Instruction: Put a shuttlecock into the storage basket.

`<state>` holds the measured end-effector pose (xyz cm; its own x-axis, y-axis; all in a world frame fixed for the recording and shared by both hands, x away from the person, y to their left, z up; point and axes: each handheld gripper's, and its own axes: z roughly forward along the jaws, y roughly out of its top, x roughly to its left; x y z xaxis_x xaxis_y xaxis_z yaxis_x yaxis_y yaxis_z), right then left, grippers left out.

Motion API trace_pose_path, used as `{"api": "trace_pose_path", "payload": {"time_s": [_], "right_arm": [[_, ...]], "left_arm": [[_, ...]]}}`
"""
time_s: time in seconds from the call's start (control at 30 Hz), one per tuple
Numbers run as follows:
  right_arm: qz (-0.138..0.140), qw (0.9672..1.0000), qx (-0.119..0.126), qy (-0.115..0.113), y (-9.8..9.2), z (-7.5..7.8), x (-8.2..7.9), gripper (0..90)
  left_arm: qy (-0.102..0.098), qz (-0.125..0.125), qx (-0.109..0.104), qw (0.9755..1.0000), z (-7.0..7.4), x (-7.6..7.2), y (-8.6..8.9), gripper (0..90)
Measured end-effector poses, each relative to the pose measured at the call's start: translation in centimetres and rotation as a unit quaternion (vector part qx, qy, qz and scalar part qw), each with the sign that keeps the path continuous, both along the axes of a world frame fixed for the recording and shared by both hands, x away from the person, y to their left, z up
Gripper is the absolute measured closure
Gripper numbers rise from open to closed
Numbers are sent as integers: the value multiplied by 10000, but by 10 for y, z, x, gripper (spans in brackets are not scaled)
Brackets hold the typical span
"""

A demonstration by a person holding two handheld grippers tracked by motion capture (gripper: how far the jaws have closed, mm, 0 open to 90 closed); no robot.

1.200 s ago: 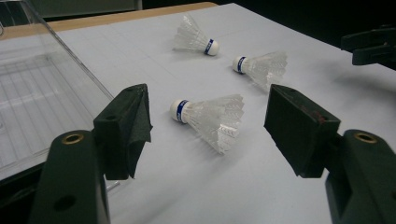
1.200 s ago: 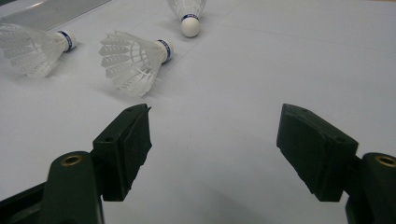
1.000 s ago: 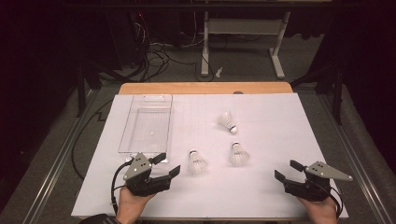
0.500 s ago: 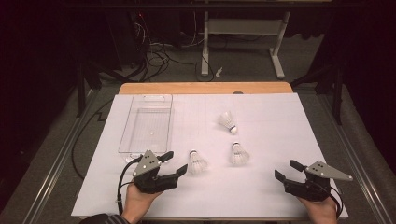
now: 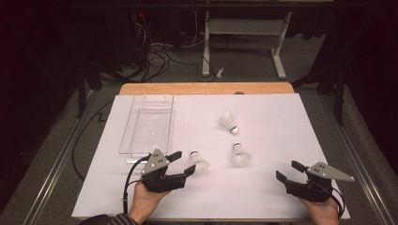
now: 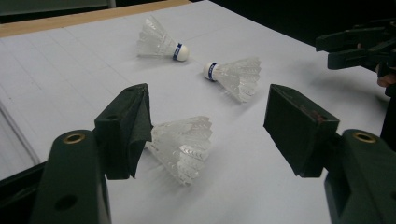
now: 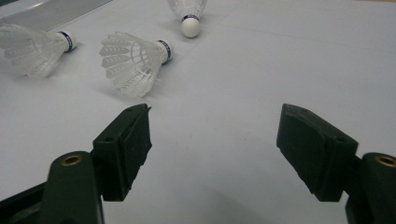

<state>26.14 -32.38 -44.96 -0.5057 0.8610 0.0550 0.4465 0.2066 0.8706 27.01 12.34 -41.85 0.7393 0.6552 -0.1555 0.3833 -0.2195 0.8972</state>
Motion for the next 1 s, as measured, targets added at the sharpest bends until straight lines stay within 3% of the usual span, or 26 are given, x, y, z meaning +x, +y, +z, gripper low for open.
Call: {"api": "trace_pose_path", "payload": {"time_s": [1.0], "right_arm": [[18, 10000, -1, 0, 0, 0, 0, 268]], "left_arm": [[168, -276, -76, 9994, 8, 13, -34, 334]]}}
